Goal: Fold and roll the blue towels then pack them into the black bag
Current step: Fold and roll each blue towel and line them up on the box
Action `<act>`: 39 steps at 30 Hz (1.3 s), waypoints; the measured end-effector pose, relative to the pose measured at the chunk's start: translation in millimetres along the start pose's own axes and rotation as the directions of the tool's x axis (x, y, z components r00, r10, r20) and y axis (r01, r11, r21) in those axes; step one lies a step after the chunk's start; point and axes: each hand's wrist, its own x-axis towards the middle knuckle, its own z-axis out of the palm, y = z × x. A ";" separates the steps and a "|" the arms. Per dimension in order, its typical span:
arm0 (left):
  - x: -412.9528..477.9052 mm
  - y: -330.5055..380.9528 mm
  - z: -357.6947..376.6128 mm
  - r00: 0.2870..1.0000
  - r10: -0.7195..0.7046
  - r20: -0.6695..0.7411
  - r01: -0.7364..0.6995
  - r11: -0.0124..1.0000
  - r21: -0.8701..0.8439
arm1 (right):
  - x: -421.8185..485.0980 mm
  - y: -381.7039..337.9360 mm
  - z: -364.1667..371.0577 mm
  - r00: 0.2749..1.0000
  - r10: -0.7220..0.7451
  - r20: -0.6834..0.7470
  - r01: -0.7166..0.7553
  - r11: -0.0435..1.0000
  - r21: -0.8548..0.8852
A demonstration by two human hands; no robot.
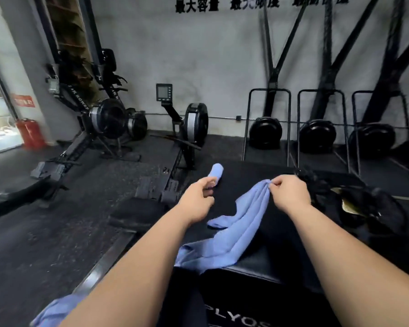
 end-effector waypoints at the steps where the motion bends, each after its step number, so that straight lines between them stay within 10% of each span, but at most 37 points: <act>1: -1.1 -13.0 13.3 0.998 -0.035 0.048 0.032 0.998 0.057 | -5.4 24.7 12.9 0.996 0.069 0.059 -0.066 0.997 -0.049; 5: -4.8 -62.0 59.3 0.974 -0.116 0.196 0.041 0.936 0.350 | -28.1 92.4 63.9 0.960 0.180 0.215 -0.124 0.960 -0.249; 12: -1.9 -94.0 99.4 0.942 -0.139 0.307 -0.081 0.790 0.607 | -24.6 113.1 102.8 0.935 -0.342 0.091 0.343 0.811 -0.474; 18: 27.1 -109.6 118.0 0.951 -0.043 0.305 -0.182 0.722 0.668 | -8.1 118.5 114.1 0.811 -0.415 0.413 0.578 0.675 -0.458; 32: 64.1 -117.2 143.4 0.978 -0.163 0.133 -0.027 0.528 0.849 | 26.8 158.9 118.3 0.930 0.111 0.351 0.079 0.870 -0.486; 39: 68.0 -114.4 163.9 0.877 0.339 0.340 -0.479 0.572 0.666 | 15.0 156.1 140.3 0.942 0.005 0.337 0.186 0.826 -0.532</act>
